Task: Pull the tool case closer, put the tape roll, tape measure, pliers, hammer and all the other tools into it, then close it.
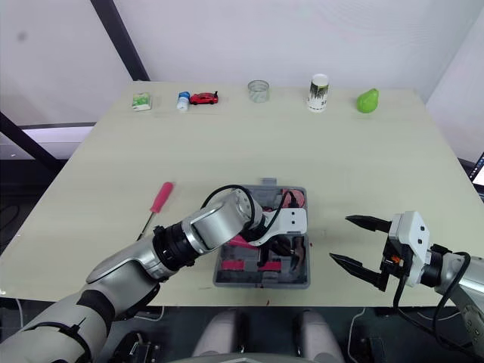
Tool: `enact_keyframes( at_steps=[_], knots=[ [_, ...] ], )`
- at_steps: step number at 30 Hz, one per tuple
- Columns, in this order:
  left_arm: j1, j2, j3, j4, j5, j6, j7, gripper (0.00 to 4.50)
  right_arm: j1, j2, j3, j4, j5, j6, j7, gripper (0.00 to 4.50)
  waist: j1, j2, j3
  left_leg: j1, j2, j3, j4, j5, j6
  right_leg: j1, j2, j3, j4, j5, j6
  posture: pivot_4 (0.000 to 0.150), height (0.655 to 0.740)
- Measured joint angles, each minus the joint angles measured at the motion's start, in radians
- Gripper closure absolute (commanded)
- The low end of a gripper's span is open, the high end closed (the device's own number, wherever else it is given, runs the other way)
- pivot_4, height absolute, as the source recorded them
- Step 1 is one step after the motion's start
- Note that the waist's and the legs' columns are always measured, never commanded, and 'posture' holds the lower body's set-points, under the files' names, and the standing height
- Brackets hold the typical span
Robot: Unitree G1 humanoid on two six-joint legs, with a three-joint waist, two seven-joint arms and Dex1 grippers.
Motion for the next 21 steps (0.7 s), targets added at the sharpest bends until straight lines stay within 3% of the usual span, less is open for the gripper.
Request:
enact_keyframes(
  at_steps=[9,11,13,21],
  knots=[
    [-0.016,-0.022,-0.009,0.043,0.018,-0.029,-0.013,4.50,0.017,0.000,0.000,0.000,-0.006,-0.010,0.004,0.00,0.001,0.001,-0.001,0.000,-0.002,-0.003,0.003,0.000,0.000,0.002,0.000,0.001,0.000,0.000,0.001,0.150,0.7400],
    [-0.015,-0.022,-0.009,0.043,0.023,-0.031,-0.019,3.47,0.017,0.000,0.000,0.000,-0.006,-0.011,0.004,0.00,0.001,0.001,-0.001,0.000,-0.002,-0.003,0.003,0.000,0.000,0.002,0.000,0.001,0.000,0.000,0.001,0.150,0.7400],
    [-0.015,-0.023,-0.018,0.042,0.021,-0.034,-0.030,2.81,0.017,0.000,0.000,0.000,-0.006,-0.012,0.004,0.00,0.001,0.001,-0.001,0.000,-0.002,-0.003,0.003,0.000,0.000,0.002,0.000,0.001,0.000,0.000,0.001,0.150,0.7400],
    [-0.015,-0.011,-0.023,0.034,0.039,-0.062,-0.022,2.81,0.016,0.000,0.000,0.000,-0.009,-0.016,0.004,0.00,-0.002,0.002,-0.001,0.000,-0.003,-0.004,0.003,0.000,0.000,0.002,0.000,0.001,0.001,0.000,0.001,0.150,0.7400]
  ],
)
